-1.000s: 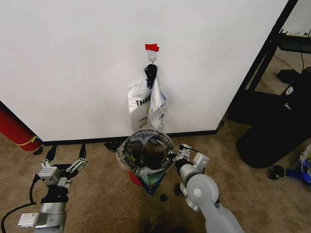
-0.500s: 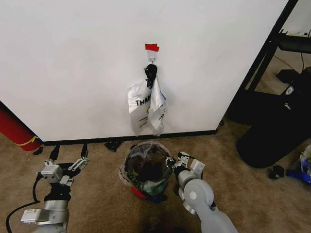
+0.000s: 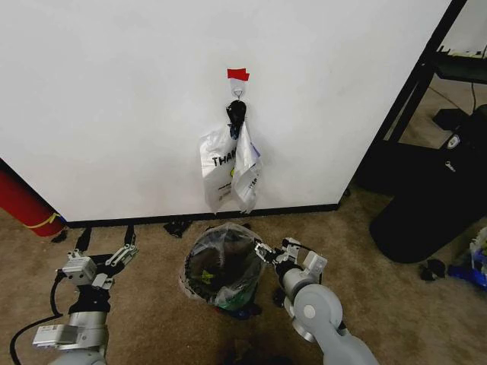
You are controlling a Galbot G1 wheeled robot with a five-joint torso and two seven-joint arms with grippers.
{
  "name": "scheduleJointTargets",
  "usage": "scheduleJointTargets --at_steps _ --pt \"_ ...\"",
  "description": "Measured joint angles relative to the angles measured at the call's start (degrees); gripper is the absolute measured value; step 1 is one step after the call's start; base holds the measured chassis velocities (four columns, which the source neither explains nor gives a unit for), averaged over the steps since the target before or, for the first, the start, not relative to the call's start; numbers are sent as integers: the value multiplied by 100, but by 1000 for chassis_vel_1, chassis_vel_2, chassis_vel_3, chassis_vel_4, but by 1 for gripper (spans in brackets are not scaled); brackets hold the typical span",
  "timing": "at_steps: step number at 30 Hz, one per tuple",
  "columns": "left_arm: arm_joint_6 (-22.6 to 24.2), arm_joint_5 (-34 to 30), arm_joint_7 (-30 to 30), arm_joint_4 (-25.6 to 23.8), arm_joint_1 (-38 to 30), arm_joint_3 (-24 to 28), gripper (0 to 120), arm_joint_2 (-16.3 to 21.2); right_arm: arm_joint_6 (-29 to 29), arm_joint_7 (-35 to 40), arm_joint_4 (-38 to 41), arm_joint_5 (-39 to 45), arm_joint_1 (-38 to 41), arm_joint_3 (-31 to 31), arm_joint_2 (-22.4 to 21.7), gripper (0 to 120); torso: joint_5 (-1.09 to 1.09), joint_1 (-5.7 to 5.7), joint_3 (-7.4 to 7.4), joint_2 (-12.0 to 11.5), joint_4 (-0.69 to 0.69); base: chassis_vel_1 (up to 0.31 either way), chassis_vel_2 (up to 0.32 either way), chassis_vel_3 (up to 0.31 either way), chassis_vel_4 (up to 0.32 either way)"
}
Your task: Pick up the garbage bag from the wall and place it over the trash bin.
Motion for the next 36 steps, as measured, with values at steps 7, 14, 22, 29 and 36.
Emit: scheduleJointTargets --at_steps 7,14,22,29,36 --pt "-2 132 2 6 16 93 100 3 -162 -158 -79 -184 -44 14 -166 100 1 0 0 0 0 0 0 0 0" --pt "-45 563 181 -297 90 1048 100 329 -47 -163 -225 75 67 61 -65 100 0 0 0 0 0 0 0 0 0" --pt "585 1291 61 -431 -427 2811 100 1205 -13 -155 -182 223 72 95 -56 100 0 0 0 0 0 0 0 0 0" --pt "1523 717 -300 -39 -1955 4164 100 1797 -33 -94 -151 207 87 90 -26 100 1 0 0 0 -1 0 0 0 0" --pt "1824 281 -466 608 -2894 4562 100 1798 -56 -83 -172 177 103 91 58 100 0 0 1 0 0 0 0 0 0"
